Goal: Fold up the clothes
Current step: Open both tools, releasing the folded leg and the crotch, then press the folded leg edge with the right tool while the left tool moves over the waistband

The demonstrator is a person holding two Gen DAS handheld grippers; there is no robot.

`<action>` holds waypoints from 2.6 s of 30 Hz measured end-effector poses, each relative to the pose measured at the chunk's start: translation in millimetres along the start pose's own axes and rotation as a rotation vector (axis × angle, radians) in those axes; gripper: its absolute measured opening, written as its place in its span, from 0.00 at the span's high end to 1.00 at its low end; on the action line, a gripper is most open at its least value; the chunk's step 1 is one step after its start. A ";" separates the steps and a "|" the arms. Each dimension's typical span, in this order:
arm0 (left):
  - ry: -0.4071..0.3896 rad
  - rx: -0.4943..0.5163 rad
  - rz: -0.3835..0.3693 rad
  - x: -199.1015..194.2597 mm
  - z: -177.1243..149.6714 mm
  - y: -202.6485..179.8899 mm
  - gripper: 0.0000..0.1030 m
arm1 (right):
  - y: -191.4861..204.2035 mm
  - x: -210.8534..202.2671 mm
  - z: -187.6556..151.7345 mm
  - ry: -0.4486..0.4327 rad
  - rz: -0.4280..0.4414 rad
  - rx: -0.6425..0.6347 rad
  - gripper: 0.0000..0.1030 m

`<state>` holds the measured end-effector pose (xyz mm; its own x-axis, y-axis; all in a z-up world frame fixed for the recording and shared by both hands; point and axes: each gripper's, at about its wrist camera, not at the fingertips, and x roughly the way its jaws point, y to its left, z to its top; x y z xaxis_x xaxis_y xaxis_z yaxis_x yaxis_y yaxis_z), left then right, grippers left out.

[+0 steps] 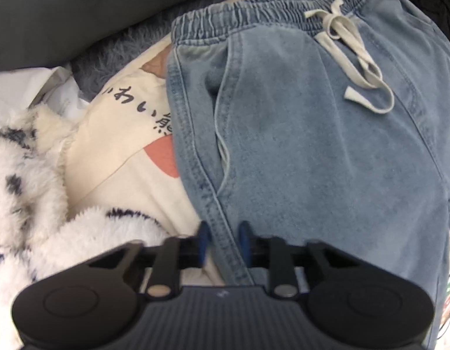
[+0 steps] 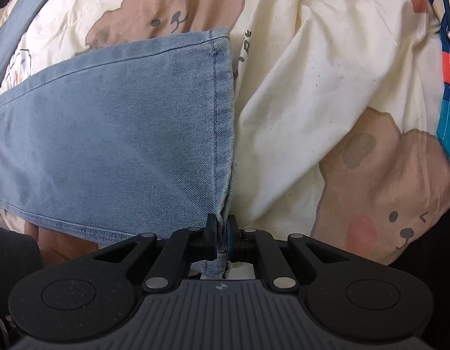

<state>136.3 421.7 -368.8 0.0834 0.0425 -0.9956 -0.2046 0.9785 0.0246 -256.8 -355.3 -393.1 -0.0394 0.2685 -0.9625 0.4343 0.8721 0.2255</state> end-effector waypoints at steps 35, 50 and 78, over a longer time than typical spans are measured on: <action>-0.020 0.147 0.024 -63.1 -12.1 -11.7 0.66 | 1.6 -0.1 94.6 -0.342 -0.042 -0.295 0.58; -0.032 0.149 0.013 -70.3 -16.7 -16.7 0.66 | 4.5 -4.5 88.3 -0.328 -0.067 -0.185 0.92; -0.082 0.376 -0.121 -32.3 -5.1 -156.4 0.67 | -32.7 -48.5 75.9 -0.407 -0.141 0.068 1.00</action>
<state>160.6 266.2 -341.0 0.1656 -0.0764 -0.9832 0.1813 0.9824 -0.0458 -200.8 -427.9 -365.2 0.2498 -0.0462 -0.9672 0.5087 0.8562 0.0905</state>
